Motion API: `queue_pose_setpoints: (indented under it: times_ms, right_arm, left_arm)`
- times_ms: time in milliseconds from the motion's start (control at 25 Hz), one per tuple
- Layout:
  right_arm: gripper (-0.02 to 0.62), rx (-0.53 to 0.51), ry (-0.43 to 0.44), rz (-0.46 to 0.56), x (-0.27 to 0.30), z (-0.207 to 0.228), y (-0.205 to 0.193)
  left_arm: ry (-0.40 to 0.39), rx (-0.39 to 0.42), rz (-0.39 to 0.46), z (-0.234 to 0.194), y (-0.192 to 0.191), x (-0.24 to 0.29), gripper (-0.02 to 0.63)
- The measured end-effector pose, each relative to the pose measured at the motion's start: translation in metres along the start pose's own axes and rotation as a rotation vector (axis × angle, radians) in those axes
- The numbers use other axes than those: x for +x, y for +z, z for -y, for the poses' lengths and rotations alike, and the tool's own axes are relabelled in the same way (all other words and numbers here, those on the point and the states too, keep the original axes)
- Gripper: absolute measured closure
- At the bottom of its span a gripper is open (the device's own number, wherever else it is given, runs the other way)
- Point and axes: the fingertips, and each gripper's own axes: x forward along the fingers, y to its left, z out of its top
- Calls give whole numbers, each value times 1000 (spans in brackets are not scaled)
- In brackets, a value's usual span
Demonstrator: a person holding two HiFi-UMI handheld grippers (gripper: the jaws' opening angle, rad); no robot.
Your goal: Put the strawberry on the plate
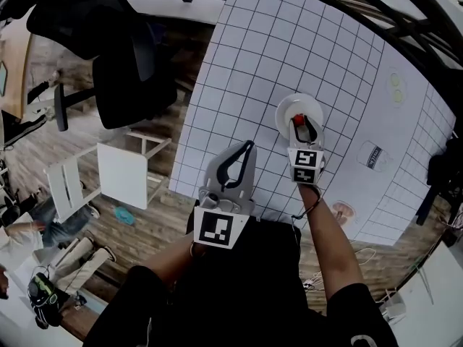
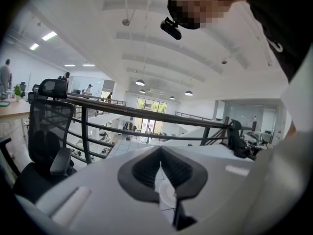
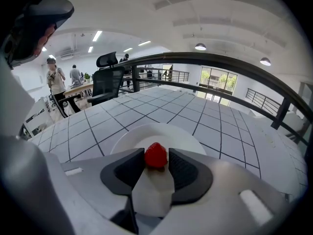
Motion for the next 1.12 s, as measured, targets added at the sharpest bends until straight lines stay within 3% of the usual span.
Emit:
queue_pose_setpoints:
  times_ms: [440, 1120]
  right_arm:
    - [407, 41, -15, 7, -14, 1, 5]
    - [419, 208, 16, 249, -124, 8, 68]
  left_arm:
    - [27, 9, 27, -14, 9, -5, 595]
    - [-12, 36, 77, 41, 24, -29, 595]
